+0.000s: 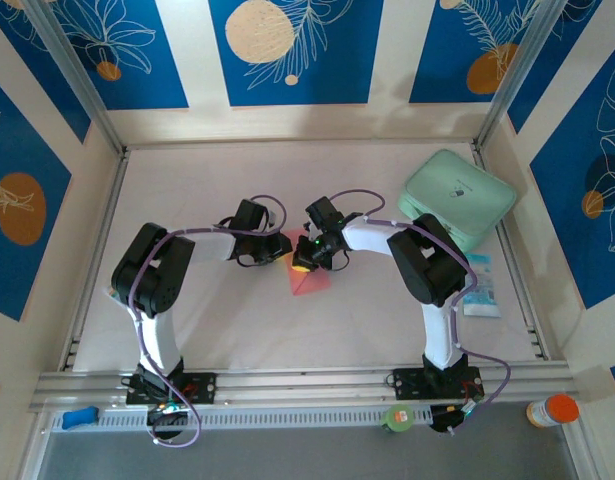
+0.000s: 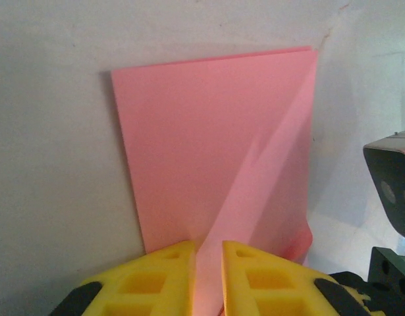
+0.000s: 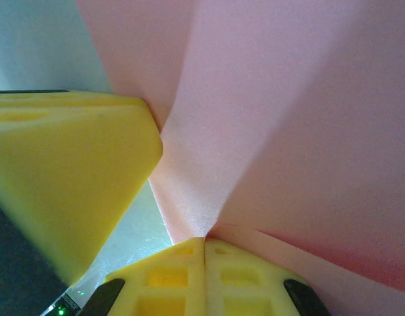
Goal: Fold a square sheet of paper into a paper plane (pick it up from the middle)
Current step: Fold the triangle a second time at the center of the table.
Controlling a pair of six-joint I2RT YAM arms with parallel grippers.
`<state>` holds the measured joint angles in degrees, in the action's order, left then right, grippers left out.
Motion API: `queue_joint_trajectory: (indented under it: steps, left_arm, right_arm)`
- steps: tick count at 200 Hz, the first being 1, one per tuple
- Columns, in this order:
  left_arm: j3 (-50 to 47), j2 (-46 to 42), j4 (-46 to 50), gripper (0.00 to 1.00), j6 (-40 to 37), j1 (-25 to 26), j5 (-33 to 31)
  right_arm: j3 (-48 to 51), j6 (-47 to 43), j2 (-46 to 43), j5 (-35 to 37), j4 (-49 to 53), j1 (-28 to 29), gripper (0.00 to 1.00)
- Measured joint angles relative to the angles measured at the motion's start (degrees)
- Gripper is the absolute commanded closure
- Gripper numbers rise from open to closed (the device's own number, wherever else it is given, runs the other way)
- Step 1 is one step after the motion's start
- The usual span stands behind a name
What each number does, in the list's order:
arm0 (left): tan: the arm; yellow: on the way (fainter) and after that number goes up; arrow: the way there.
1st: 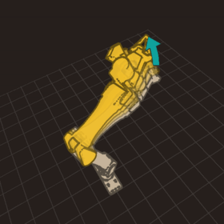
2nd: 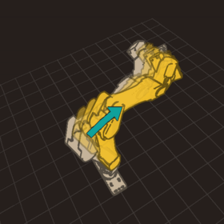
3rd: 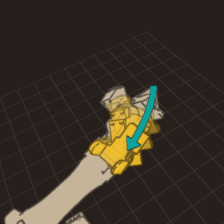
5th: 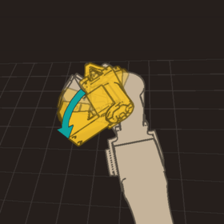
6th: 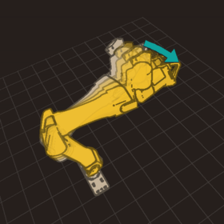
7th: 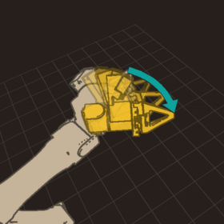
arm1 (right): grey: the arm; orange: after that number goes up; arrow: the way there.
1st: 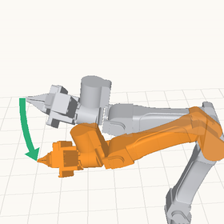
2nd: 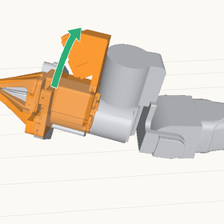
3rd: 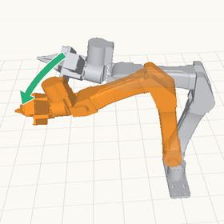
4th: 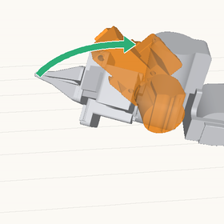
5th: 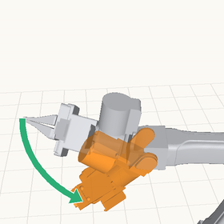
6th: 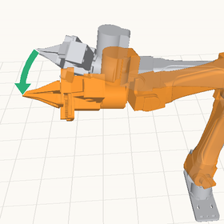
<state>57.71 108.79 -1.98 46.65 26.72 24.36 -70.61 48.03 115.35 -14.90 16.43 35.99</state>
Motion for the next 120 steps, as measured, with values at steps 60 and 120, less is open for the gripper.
queue_joint_trajectory:
  steps: [60,120]
  left_arm:
    - [0.59,-5.99,4.85,0.69,2.01,-4.39,-0.72]
    - [-1.81,-15.63,7.61,0.68,2.99,-6.99,-4.09]
  right_arm:
    - [-0.17,0.22,0.44,-1.79,-0.68,-0.22,0.74]
    - [-0.55,0.46,0.44,-3.39,-1.49,-0.22,0.62]
